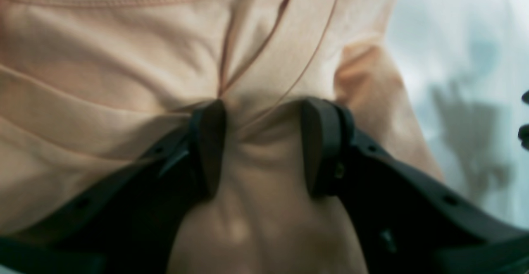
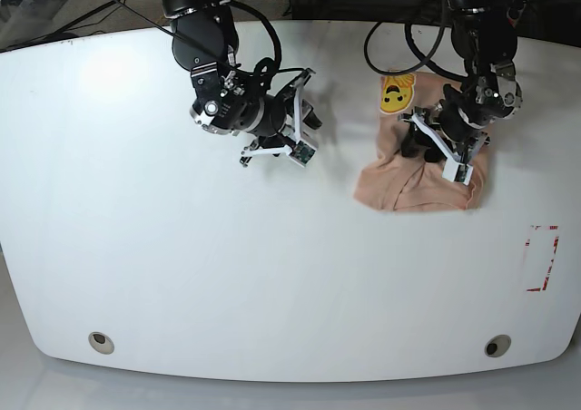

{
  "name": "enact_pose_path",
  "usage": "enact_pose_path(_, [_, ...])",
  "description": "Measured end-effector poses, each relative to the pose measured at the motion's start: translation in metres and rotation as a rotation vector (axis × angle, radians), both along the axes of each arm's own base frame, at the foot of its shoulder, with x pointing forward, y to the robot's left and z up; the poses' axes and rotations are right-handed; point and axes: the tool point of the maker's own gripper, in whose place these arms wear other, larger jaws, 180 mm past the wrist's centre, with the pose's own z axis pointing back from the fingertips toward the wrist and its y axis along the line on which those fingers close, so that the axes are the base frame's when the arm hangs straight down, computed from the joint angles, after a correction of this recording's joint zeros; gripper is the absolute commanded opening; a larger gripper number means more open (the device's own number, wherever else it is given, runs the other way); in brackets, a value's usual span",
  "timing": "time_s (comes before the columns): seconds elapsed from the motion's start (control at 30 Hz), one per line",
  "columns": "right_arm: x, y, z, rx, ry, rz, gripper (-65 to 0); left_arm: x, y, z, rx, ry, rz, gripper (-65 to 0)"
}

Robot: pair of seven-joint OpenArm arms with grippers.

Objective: Fold the T-shirt properly
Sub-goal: 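Grasp the folded shirt with the left gripper and drag it toward the table edge, then release the folded shirt from the left gripper at the table edge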

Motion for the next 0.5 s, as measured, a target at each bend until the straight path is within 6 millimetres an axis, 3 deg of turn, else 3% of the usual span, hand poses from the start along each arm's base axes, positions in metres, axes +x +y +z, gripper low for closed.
enact_pose_path(0.17, [0.01,-0.015,0.006,-0.011,-0.026,-0.046,-49.8,0.011,0.048,-0.005,-0.004,-0.011,0.051,-37.9])
enact_pose_path(0.27, [0.01,-0.018,0.008,-0.017,-0.033,-0.051,-49.8,0.012,0.095,-0.004,0.078,0.011,0.081,-38.1])
enact_pose_path(0.4, [0.008,-0.015,0.019,-0.003,-0.063,-0.053,-49.8,-0.006,0.146,-0.002,0.218,0.086,0.031,-37.9])
enact_pose_path(0.5, [0.007,-0.016,0.02,-0.007,-0.066,-0.054,-49.8,-0.014,0.165,0.003,0.255,0.104,-0.011,-37.9])
